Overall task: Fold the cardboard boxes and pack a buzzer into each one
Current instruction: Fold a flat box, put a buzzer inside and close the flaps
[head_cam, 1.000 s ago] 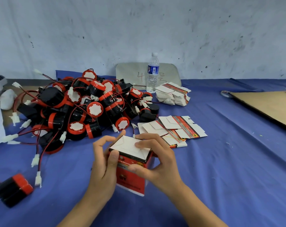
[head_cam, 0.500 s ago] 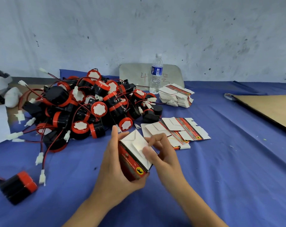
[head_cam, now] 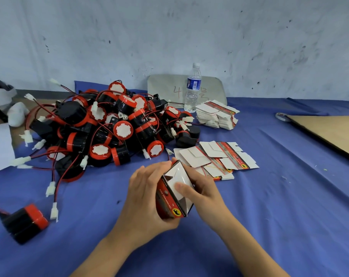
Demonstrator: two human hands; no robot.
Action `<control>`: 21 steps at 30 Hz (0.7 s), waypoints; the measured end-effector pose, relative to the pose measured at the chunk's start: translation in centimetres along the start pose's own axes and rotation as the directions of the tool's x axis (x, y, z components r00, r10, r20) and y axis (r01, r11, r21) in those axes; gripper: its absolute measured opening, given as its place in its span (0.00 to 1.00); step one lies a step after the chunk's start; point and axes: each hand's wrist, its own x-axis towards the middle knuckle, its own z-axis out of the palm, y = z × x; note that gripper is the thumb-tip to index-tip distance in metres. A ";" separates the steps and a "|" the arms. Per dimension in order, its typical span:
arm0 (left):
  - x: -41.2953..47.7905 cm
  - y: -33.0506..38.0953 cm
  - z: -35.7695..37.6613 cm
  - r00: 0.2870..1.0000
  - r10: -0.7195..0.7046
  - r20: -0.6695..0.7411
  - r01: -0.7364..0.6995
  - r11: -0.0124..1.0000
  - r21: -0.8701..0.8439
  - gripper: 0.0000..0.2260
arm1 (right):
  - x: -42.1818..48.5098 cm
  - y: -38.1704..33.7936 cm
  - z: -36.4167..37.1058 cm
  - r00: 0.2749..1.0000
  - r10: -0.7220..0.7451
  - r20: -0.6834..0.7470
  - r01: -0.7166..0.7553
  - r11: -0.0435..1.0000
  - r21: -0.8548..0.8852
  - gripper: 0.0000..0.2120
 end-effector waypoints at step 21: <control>-0.4 -1.8 0.2 0.988 -0.143 0.053 0.151 0.969 -0.195 0.51 | 0.5 -0.8 -2.4 0.998 0.020 0.053 -0.037 0.935 0.352 0.25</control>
